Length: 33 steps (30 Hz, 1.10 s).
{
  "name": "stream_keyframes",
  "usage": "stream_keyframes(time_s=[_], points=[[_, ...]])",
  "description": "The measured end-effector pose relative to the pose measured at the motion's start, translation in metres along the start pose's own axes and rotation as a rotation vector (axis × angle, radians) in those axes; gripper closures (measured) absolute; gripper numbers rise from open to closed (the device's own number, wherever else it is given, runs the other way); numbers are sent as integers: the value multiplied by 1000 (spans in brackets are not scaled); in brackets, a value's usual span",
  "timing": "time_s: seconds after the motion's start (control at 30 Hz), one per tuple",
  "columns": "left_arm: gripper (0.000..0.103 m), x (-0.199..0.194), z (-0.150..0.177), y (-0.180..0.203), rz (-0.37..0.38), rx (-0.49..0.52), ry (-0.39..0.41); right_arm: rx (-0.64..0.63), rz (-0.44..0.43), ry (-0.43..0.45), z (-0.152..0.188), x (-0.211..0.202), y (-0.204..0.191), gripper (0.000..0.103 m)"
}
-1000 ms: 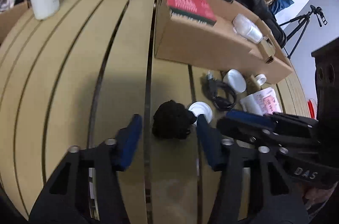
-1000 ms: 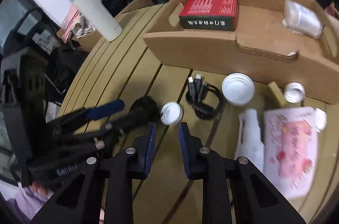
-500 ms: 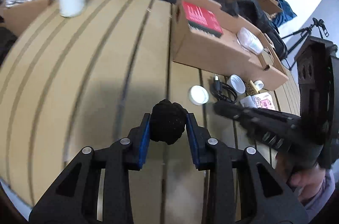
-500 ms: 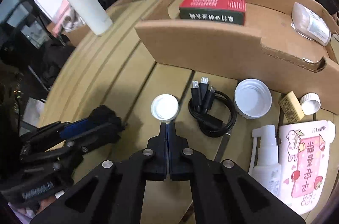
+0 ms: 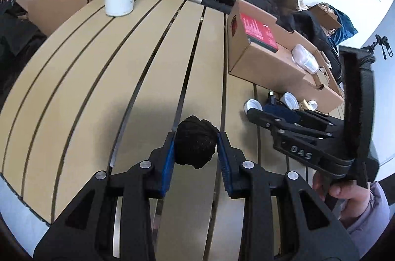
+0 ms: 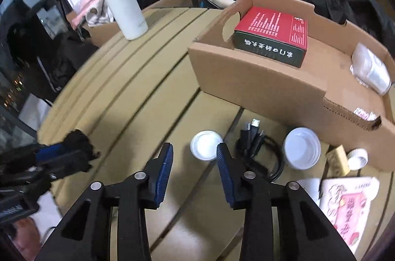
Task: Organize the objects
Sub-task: 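Lift the black ball with the left gripper while the right gripper grasps a white lid, then carry the black ball with the left gripper while the right carries the lid into the tray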
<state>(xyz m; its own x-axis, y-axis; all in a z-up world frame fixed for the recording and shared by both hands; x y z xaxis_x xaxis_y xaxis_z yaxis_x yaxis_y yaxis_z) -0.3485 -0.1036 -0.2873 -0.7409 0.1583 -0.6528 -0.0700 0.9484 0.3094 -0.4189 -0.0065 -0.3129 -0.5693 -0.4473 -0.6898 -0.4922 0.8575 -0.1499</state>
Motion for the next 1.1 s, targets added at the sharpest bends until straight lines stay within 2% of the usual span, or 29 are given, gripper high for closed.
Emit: stream_keyframes(time_s=[0.17,0.23,0.43,0.57,0.67,0.77,0.87,1.0,1.07,1.1], points=[[74,9,4,4,-1,21,-10,-64,26,34,-6,14,1,63],[74,6,2,6,2,30,-1,-63,37,25,-6,18,3,72],[74,-25,-9,18,13,52,48,-32,24,76,-12,-10,3,72],[74,-56,-9,33,26,48,68,-9,13,130,-15,-63,2,72],[74,-90,-2,53,47,78,70,-16,17,182,-11,-126,-1,72],[74,-126,10,83,102,111,70,-10,38,205,5,-193,1,72],[74,-142,12,109,160,136,78,32,60,223,24,-247,11,72],[74,-137,-3,143,219,186,83,69,101,244,34,-278,28,72],[74,-128,-18,158,251,205,76,76,109,244,28,-279,41,72],[74,-116,-36,170,278,229,67,76,109,246,21,-278,47,72]])
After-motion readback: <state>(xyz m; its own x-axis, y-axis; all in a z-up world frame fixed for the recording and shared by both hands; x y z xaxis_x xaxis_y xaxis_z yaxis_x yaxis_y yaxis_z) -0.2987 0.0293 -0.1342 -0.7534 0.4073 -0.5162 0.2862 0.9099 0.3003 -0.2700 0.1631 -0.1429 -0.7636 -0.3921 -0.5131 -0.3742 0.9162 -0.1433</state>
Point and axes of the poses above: each gripper's, at about its wrist camera, not at the fingertips, and x roughly the way its jaws point, y to its right, z to its underside, the point moved 9 cm from there along x, roughly the way its jaws point, and after that the axes turned 15 degrees about y, right-handed, at the moved point
